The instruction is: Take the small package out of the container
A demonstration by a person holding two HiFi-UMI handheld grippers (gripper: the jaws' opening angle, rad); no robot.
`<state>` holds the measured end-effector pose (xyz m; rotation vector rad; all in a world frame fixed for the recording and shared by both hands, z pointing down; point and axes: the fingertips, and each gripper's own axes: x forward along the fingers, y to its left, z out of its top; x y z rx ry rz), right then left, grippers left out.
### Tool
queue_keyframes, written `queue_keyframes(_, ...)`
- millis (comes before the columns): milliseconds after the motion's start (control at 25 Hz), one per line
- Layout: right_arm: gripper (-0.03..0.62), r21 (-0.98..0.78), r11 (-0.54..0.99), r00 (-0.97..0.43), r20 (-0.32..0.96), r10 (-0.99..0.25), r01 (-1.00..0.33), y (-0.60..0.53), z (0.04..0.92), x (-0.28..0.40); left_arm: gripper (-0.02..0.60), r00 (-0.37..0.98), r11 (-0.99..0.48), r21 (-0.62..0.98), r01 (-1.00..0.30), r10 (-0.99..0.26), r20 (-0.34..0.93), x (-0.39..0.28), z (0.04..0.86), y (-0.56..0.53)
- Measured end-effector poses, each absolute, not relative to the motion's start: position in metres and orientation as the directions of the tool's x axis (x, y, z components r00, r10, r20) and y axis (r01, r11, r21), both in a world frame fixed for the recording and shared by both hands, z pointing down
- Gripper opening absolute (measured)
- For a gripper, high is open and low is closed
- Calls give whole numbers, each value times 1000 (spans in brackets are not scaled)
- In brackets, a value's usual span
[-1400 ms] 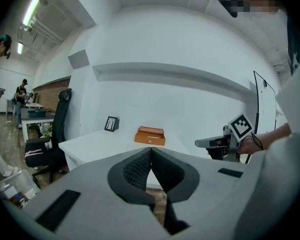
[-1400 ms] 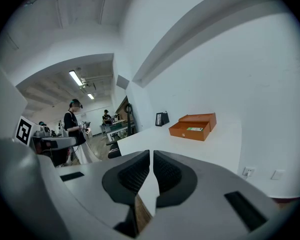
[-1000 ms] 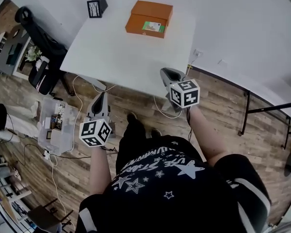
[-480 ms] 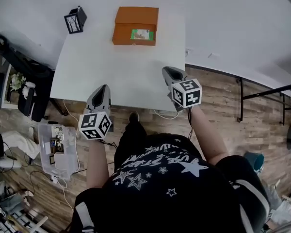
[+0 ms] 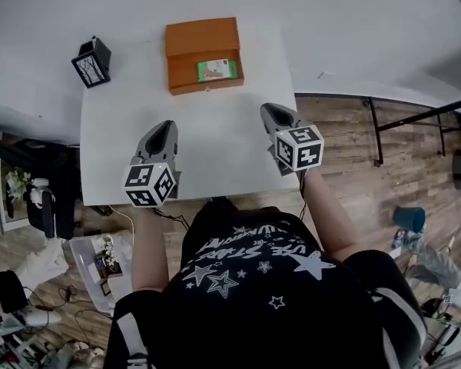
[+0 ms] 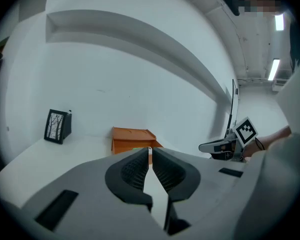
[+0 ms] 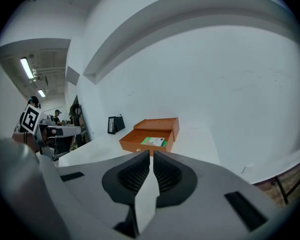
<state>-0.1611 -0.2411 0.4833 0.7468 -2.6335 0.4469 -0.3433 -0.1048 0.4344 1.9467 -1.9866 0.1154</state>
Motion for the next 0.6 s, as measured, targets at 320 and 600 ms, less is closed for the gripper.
queue_keyframes(320,52,-198,703,-700,452,-553,-683,-266,492,-164,97,335,-273,207,-940,-856,393,-365,433,-185)
queue_keyframes(600,52,-192,640,-638,489,-595,-744,-289,501,-163,211,466,-407,228,-885,-769,438,-372,442,-252)
